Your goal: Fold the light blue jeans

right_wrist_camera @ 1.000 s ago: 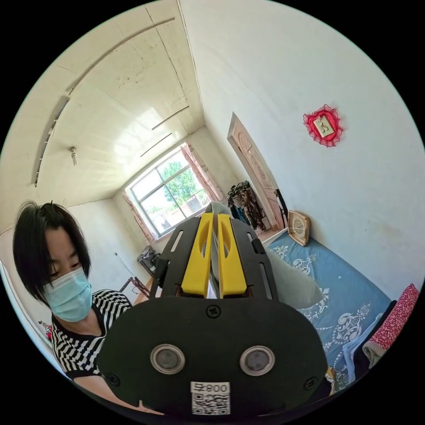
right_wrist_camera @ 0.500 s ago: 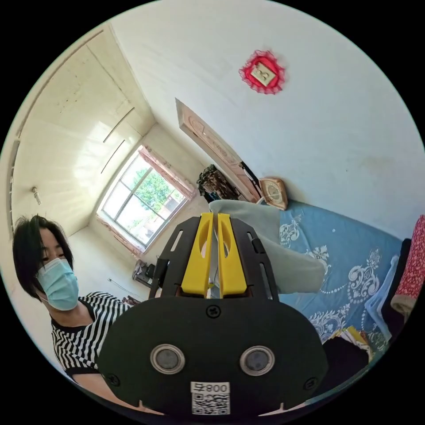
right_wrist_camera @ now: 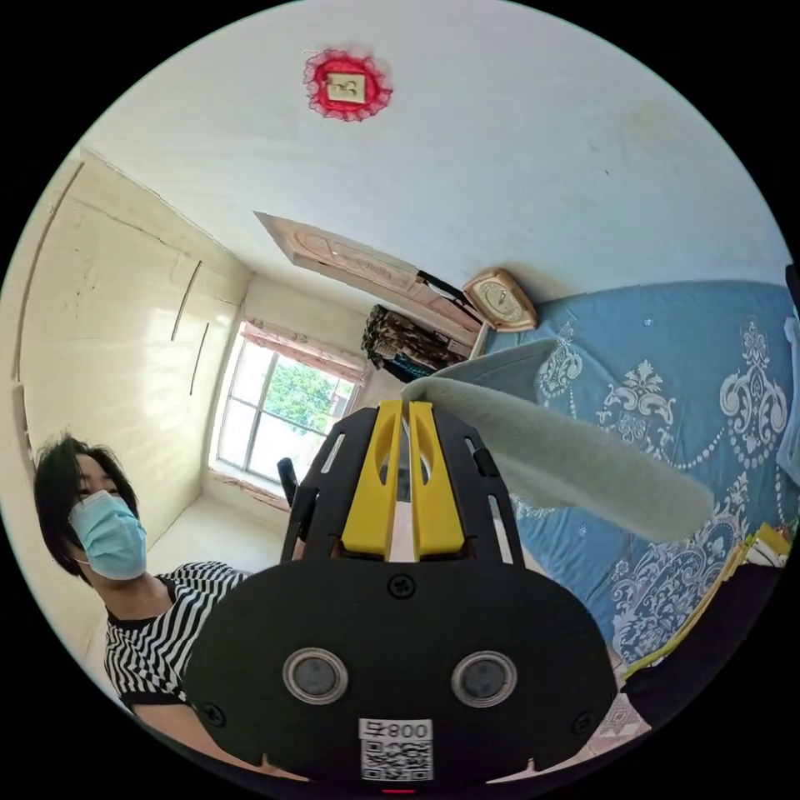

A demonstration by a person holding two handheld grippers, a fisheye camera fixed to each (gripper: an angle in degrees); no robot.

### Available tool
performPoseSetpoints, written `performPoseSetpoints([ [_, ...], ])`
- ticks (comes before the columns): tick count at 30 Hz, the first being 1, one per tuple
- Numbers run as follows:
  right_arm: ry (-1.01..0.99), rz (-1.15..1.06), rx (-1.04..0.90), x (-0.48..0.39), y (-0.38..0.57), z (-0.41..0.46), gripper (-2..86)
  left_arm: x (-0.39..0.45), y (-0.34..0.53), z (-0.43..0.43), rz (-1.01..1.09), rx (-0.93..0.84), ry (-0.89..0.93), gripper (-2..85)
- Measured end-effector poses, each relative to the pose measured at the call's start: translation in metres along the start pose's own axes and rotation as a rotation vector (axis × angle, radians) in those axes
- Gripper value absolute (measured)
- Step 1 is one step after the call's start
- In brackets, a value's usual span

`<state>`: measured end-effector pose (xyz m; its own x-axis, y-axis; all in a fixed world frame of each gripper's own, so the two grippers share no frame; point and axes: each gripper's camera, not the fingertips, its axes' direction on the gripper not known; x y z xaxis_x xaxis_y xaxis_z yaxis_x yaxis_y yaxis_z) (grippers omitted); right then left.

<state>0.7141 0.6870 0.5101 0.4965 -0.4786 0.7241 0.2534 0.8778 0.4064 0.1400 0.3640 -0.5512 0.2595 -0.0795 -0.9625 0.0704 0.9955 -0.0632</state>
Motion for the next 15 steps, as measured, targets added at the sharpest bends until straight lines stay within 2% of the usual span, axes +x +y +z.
performPoseSetpoints([
  [4, -0.030, -0.214, 0.053, -0.048, -0.035, -0.047, 0.6, 0.021, -0.061, -0.091, 0.138, 0.113, -0.130, 1.2],
  [8, -0.075, -0.399, 0.153, -0.090, -0.060, -0.105, 0.4, 0.038, -0.128, -0.180, 0.253, 0.236, -0.182, 1.3],
  [15, -0.050, -0.507, 0.205, -0.122, -0.114, -0.165, 0.5, 0.045, -0.241, -0.272, 0.449, 0.300, -0.256, 1.9],
])
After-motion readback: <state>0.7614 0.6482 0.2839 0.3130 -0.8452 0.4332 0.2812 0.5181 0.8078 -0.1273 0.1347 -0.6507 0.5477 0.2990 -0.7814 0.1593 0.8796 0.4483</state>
